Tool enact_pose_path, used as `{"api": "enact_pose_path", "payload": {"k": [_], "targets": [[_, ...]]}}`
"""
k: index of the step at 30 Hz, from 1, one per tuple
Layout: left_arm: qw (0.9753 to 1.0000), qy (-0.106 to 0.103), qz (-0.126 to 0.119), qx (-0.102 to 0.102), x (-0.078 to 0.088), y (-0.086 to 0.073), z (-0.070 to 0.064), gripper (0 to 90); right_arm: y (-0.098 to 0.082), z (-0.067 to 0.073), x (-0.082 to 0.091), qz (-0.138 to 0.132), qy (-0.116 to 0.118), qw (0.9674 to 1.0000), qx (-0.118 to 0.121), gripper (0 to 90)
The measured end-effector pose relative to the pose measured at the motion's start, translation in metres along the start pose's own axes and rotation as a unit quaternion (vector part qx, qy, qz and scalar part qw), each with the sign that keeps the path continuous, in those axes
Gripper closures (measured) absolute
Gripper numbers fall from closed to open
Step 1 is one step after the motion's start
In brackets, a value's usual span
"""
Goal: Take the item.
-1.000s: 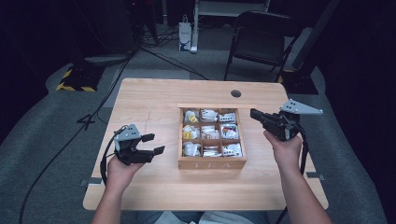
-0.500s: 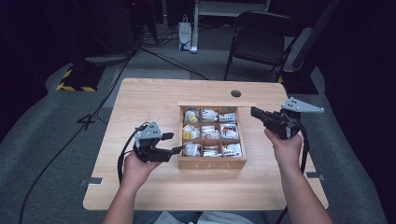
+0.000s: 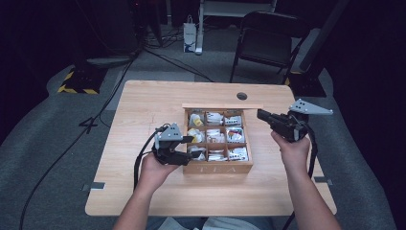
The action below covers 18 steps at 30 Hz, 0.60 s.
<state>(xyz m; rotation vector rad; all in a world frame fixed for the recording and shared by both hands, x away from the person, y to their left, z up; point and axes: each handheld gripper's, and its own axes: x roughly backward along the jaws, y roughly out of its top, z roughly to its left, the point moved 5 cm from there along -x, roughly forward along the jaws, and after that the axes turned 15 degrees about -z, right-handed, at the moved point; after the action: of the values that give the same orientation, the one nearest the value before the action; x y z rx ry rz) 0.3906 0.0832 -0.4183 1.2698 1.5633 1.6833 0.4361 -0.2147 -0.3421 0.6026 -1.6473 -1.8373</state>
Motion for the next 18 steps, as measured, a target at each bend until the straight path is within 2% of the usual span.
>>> {"api": "enact_pose_path", "payload": {"k": [4,7,9,14,16,17,18], "targets": [[1.0000,0.002,0.003,0.001,-0.011,0.004,-0.002,39.7,0.000,0.000,0.000,0.000,0.001,1.0000,0.001,90.0],[0.9996,0.019,0.009,0.019,-0.019,0.003,0.001,40.7,0.000,0.000,0.000,0.001,0.002,1.0000,0.000,90.0],[0.9993,0.013,0.009,0.034,-0.025,0.003,0.001,43.0,0.000,0.000,0.000,0.000,0.002,1.0000,-0.001,90.0],[0.9995,0.008,0.015,0.028,-0.034,0.001,-0.001,45.8,0.000,-0.001,0.000,-0.001,0.004,1.0000,-0.002,90.0],[0.9994,0.008,0.024,0.023,-0.039,0.000,-0.002,46.1,0.000,-0.001,0.000,-0.001,0.003,1.0000,-0.001,90.0],[0.9988,0.020,0.042,0.018,-0.044,-0.002,-0.003,48.0,0.000,-0.001,0.000,-0.001,0.003,1.0000,-0.001,90.0],[0.9988,0.020,0.042,0.018,-0.044,-0.002,-0.003,48.8,0.000,-0.001,0.000,-0.001,0.003,1.0000,-0.001,90.0]]}}
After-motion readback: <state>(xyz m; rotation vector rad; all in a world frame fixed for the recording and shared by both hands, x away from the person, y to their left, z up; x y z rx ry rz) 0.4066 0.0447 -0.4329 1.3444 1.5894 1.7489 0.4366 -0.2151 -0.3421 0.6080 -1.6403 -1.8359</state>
